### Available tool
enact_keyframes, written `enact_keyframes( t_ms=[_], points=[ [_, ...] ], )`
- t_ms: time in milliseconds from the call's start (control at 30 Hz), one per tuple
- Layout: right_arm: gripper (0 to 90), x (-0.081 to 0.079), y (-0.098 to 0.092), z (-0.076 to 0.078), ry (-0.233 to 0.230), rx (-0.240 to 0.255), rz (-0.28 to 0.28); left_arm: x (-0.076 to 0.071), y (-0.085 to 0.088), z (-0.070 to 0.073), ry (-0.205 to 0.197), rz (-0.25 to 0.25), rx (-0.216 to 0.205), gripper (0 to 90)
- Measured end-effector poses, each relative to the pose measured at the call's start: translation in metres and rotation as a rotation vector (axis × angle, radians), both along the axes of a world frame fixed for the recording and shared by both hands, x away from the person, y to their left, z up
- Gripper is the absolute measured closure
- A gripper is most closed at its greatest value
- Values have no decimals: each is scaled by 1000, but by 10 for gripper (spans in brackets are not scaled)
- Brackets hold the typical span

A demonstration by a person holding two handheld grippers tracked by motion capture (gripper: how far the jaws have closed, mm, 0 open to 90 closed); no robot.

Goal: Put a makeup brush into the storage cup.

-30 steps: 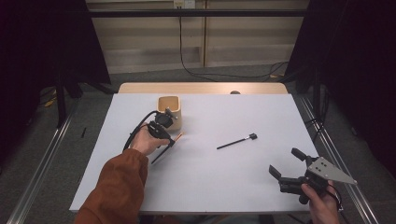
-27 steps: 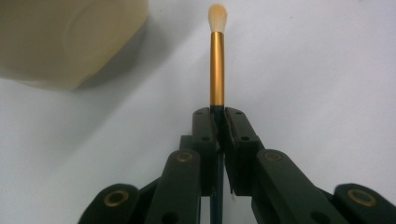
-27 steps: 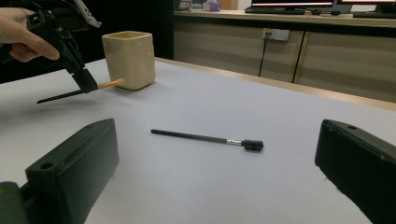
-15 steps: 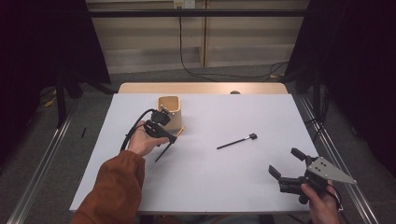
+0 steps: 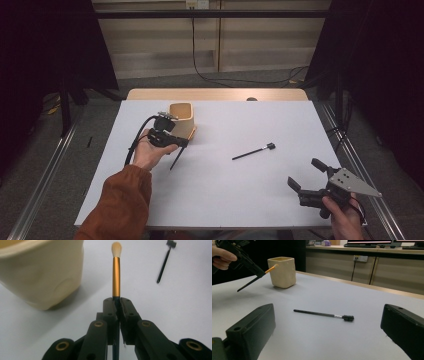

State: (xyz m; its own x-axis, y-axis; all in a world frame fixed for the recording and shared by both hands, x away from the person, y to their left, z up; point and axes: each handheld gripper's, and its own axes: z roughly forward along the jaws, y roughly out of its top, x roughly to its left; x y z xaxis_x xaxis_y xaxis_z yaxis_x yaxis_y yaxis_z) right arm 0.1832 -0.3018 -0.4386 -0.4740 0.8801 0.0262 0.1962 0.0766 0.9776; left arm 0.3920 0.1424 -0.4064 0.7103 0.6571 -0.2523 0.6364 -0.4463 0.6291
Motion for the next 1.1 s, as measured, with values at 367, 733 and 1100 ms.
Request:
enact_keyframes(
  t_ms=[367, 733, 1100],
  points=[
    [0, 0, 0, 0, 0, 1, -1, -14, 9, 9, -155, 13, -91, 840],
    [0, 0, 0, 0, -1, -1, 1, -23, 15, 13, -268, 17, -166, 840],
    [0, 0, 0, 0, 1, -3, 2, -30, 27, 17, -381, 44, -298, 840]
  ],
)
